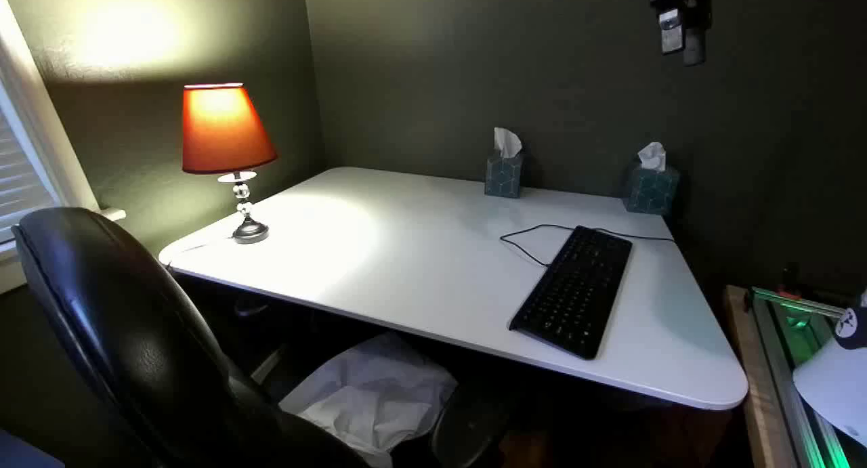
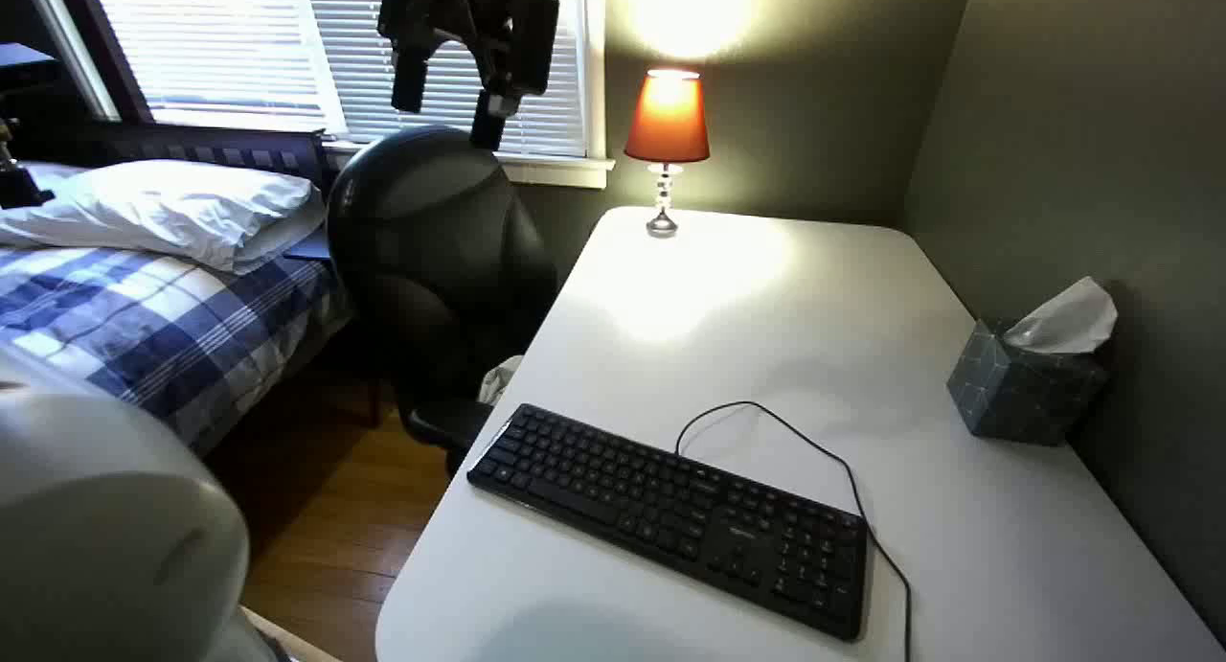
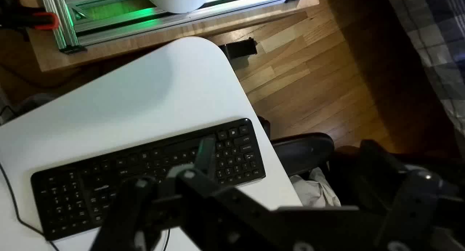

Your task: Press number 3 on the keyboard

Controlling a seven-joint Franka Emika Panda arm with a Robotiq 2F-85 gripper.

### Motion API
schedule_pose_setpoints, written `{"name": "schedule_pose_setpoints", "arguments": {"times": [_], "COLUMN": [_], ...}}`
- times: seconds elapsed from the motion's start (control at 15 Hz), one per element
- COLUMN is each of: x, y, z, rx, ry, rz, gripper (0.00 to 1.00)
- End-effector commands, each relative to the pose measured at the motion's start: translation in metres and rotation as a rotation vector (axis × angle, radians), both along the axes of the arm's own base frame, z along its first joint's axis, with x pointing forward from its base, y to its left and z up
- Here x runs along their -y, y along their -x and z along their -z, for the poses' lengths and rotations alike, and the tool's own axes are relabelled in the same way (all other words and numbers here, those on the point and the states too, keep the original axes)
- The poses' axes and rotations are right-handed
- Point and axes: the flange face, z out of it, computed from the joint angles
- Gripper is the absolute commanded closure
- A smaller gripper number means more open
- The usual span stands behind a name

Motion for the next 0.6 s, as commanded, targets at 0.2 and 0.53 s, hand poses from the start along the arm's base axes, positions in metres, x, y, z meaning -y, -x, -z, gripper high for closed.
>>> {"name": "schedule_pose_setpoints", "arguments": {"times": [0.2,0.53], "x": [0.0002,-0.0007], "y": [-0.0002,-0.0050], "z": [-0.0005,0.0086], "rx": [-0.001,-0.011], "ry": [0.000,0.020], "rz": [0.000,-0.012], "gripper": [0.00,0.00]}}
